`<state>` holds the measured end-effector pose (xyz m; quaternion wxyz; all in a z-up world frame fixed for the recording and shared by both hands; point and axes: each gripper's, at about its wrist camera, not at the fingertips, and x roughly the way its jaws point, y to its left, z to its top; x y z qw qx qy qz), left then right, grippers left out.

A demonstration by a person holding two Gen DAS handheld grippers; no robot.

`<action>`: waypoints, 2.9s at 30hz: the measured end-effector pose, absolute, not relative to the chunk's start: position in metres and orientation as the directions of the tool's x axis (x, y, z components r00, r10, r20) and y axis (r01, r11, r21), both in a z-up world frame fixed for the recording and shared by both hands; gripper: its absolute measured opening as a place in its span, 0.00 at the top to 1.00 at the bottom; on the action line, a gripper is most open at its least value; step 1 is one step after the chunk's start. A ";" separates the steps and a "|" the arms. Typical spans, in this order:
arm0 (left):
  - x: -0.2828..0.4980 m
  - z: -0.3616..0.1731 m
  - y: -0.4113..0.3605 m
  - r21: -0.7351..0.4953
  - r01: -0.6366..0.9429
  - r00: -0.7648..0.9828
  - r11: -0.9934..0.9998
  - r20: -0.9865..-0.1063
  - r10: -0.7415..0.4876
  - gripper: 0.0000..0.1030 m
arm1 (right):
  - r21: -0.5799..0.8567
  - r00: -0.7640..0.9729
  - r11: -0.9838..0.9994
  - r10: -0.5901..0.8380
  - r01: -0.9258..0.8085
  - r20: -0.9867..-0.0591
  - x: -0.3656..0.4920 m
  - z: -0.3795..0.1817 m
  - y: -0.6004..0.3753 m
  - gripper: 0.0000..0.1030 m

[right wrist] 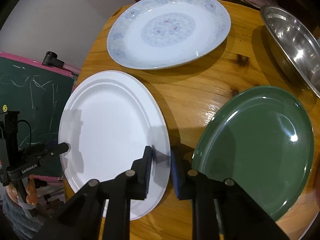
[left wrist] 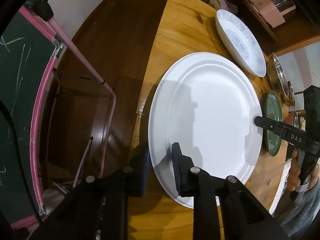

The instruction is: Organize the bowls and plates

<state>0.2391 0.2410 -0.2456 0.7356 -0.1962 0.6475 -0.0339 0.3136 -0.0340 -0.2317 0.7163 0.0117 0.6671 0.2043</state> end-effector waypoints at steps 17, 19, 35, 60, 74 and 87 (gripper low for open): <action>0.189 -0.163 0.189 -0.316 -0.106 0.213 0.943 -0.933 -0.289 0.82 | 0.272 0.088 0.927 0.303 -0.260 -0.949 0.260 -0.169 -0.070 0.83; 0.181 -0.154 0.175 -0.313 -0.077 0.213 0.947 -0.933 -0.291 0.82 | 0.266 0.102 0.931 0.299 -0.251 -0.949 0.245 -0.159 -0.085 0.83; 0.098 -0.159 0.115 -0.233 0.040 0.160 0.972 -0.958 -0.236 0.81 | 0.287 0.077 0.947 0.300 -0.144 -0.951 0.120 -0.167 -0.148 0.82; 0.082 -0.228 0.133 -0.155 -0.037 0.067 0.987 -0.986 -0.152 0.79 | 0.284 -0.007 0.951 0.285 -0.125 -0.959 0.088 -0.235 -0.113 0.82; 0.088 -0.233 0.135 -0.154 -0.030 0.067 0.988 -0.986 -0.152 0.72 | 0.291 -0.009 0.949 0.292 -0.120 -0.956 0.090 -0.236 -0.116 0.81; 0.089 -0.217 0.135 -0.106 -0.030 0.128 0.994 -0.987 -0.101 0.42 | 0.290 0.007 0.949 0.293 -0.123 -0.956 0.089 -0.234 -0.117 0.80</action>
